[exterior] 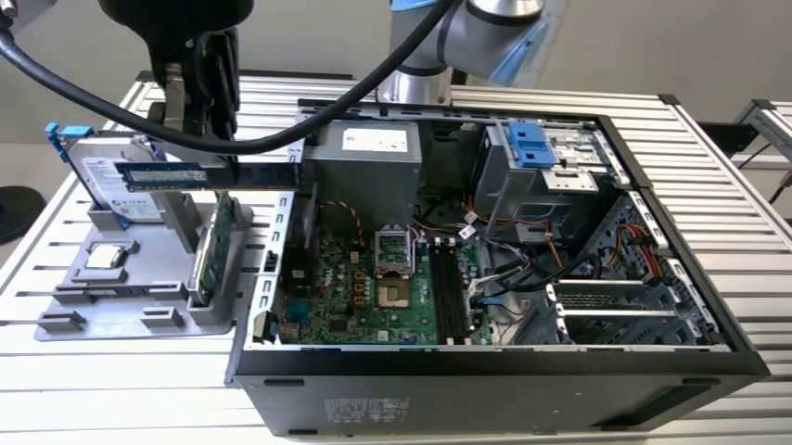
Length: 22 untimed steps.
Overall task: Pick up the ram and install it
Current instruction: 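Pick up the ram and move it above insertion slot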
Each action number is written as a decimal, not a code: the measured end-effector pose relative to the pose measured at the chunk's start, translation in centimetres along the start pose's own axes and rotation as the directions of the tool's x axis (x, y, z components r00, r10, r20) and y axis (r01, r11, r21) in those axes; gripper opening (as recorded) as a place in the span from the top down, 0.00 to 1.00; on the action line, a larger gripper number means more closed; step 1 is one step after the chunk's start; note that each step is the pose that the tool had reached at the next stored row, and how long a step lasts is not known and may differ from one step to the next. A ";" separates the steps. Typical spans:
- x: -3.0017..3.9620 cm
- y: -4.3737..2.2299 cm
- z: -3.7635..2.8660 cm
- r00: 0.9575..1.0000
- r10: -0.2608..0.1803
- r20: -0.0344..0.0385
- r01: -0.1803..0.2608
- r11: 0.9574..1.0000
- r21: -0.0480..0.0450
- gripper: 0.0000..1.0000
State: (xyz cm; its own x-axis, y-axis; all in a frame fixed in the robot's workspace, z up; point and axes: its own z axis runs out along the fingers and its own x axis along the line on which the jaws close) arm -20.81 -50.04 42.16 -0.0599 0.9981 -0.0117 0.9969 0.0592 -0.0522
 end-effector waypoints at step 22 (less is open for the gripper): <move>-0.12 2.02 -0.10 1.000 0.000 0.000 0.000 1.000 0.000 1.00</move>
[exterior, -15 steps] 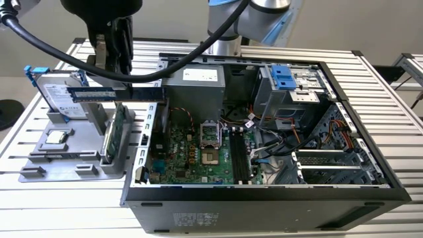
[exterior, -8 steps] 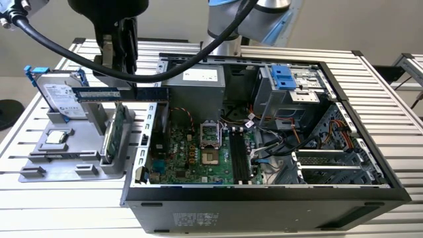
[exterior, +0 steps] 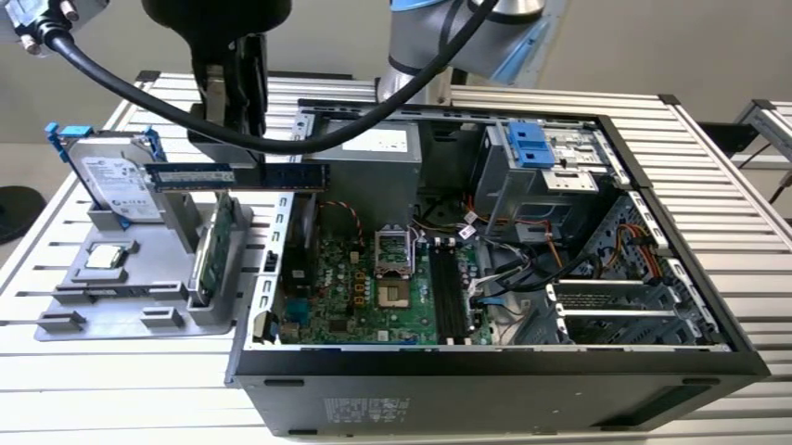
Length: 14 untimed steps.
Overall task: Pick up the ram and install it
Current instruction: 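Pick up the ram and move it above insertion slot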
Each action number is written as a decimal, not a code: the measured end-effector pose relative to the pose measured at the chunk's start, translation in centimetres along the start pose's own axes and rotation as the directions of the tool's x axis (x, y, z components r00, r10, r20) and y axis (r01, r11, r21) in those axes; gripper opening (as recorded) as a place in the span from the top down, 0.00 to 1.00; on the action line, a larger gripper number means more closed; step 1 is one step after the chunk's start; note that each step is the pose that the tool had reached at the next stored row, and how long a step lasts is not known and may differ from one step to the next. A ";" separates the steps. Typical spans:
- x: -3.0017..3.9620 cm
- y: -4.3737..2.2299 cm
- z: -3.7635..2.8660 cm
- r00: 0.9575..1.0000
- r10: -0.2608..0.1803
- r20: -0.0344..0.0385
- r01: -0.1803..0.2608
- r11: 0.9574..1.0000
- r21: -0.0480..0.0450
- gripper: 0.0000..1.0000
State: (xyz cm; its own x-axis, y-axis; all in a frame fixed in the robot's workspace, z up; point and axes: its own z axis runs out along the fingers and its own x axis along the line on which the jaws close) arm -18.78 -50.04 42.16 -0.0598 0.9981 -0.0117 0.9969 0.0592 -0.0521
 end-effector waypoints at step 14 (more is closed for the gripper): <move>-0.07 1.20 -0.06 1.000 0.000 0.000 0.000 1.000 0.000 1.00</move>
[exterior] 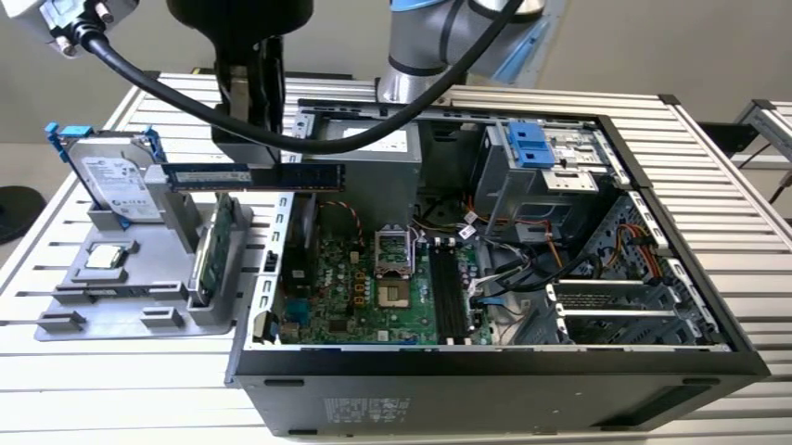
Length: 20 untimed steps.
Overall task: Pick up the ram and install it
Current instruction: 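Pick up the ram and move it above insertion slot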
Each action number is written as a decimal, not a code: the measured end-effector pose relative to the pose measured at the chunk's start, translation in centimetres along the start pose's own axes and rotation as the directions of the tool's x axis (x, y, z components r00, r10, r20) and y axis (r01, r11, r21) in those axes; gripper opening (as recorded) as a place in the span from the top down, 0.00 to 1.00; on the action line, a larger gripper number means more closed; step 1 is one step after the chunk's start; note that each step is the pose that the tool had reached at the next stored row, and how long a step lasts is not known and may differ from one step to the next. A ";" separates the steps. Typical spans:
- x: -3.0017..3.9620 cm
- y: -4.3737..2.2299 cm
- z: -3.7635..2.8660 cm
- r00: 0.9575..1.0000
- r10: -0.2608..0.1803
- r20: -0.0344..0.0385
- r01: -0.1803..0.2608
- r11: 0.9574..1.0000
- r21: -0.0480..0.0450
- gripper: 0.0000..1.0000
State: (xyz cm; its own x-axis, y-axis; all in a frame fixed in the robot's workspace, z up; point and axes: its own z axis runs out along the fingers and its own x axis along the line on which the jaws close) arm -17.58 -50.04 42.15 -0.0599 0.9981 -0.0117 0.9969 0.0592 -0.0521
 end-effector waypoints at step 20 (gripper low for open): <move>-0.10 1.72 -0.09 1.000 0.000 0.000 0.000 1.000 0.000 1.00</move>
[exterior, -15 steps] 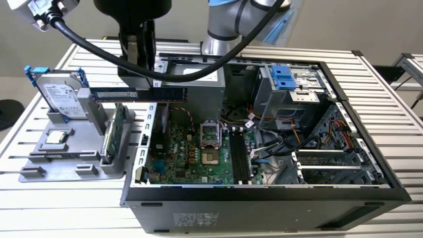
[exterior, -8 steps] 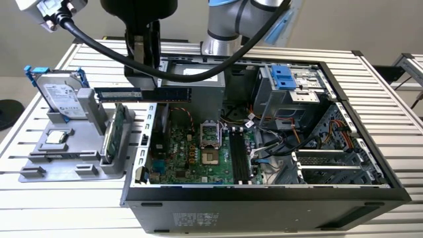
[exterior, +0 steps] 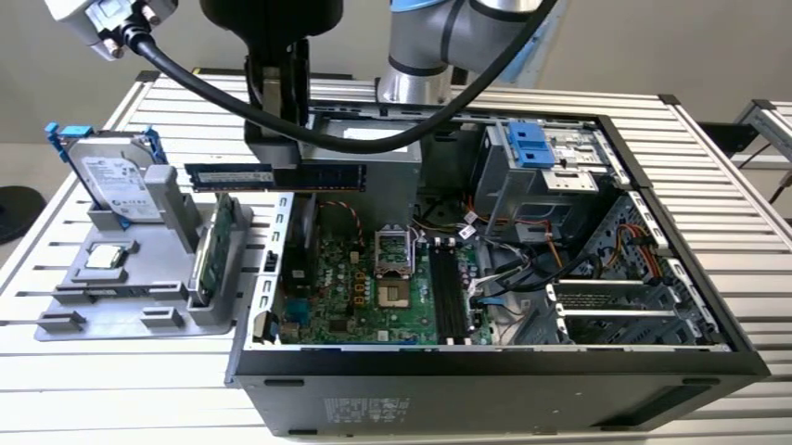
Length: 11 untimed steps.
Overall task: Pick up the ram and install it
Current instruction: 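Pick up the ram and move it above insertion slot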
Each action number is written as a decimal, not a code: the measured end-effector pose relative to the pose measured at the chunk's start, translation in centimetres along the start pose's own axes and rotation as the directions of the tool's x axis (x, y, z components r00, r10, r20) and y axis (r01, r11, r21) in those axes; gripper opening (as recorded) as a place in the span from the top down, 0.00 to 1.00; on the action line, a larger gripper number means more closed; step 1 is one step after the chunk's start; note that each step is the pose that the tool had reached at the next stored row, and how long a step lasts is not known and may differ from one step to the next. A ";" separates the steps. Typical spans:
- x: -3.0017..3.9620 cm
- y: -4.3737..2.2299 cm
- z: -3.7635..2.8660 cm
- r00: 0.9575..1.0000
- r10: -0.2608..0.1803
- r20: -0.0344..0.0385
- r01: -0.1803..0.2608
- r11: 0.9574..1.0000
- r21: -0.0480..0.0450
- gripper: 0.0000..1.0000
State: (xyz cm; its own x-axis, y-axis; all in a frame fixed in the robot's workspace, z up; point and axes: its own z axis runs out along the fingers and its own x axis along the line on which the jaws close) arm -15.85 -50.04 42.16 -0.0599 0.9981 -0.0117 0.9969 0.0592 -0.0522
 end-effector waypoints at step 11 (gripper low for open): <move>-0.06 0.95 -0.04 1.000 0.000 0.000 0.000 1.000 0.000 1.00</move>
State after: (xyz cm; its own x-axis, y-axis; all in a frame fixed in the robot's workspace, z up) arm -14.90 -50.04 42.16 -0.0599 0.9981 -0.0117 0.9969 0.0592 -0.0521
